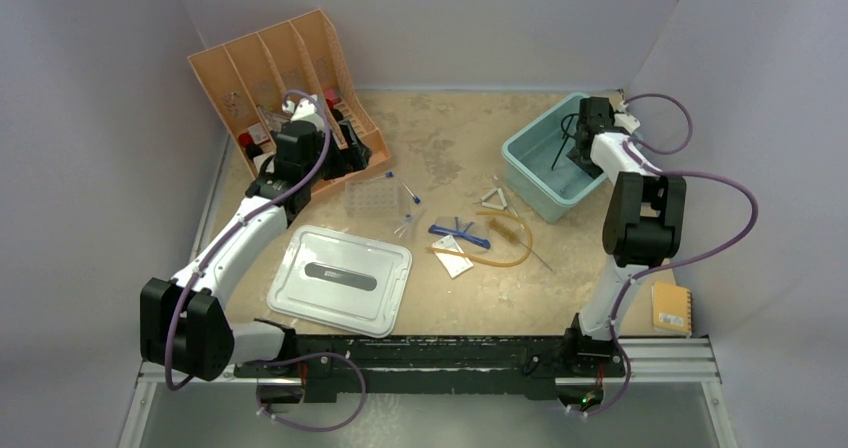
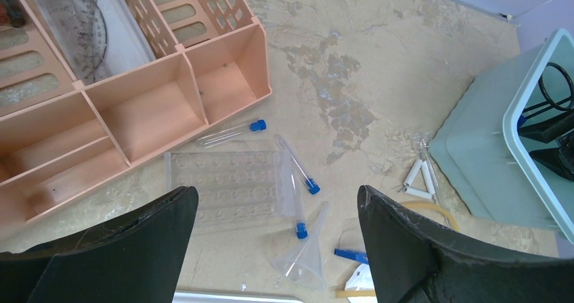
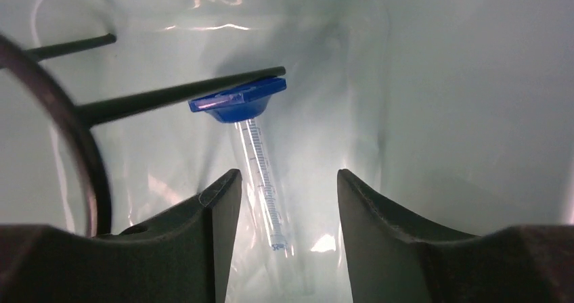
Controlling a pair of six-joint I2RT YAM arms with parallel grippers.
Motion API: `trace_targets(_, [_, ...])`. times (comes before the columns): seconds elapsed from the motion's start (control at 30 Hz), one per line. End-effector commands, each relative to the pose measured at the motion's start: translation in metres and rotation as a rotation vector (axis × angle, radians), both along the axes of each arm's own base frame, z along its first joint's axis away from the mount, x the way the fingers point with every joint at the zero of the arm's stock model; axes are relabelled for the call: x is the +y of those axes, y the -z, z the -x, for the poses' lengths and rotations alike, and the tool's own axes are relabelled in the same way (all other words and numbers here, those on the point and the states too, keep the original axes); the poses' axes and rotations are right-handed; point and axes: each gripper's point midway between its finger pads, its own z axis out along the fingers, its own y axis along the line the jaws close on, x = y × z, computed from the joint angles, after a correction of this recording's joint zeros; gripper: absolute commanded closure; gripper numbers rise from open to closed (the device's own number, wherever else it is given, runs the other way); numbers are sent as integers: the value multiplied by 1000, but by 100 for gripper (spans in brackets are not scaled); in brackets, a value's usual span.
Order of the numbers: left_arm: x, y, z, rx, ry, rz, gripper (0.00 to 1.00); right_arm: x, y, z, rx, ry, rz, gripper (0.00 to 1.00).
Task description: Organize the chemistry lab equipment
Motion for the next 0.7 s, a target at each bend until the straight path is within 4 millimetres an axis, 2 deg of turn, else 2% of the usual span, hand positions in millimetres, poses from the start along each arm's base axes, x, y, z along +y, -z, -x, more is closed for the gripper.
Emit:
trace_targets(0.0, [1, -33, -6, -88, 2, -5, 12, 2, -45, -2, -83, -30, 2, 43])
trace_targets(0.2, [-1, -36, -4, -93, 7, 14, 12, 11, -104, 9, -172, -121, 6, 43])
trace_targets(0.3, [-2, -38, -2, -100, 8, 33, 12, 19, -138, 12, -223, -237, 31, 43])
trace_targets(0.37, [-3, -38, 1, -101, 9, 42, 12, 31, -157, 14, -253, -339, 21, 43])
trace_targets(0.47, [-4, -38, 3, -100, 15, 54, 12, 67, -174, 17, -281, -547, -33, 48])
trace_targets(0.53, [-4, -39, 5, -99, 14, 61, 12, 95, -184, 20, -301, -669, -29, 56])
trace_targets(0.6, [-4, -38, 6, -95, 7, 71, 12, 134, -194, 25, -313, -808, 14, 59])
trace_targets(0.67, [-4, -38, 7, -90, -1, 84, 12, 168, -200, 31, -323, -920, 58, 58])
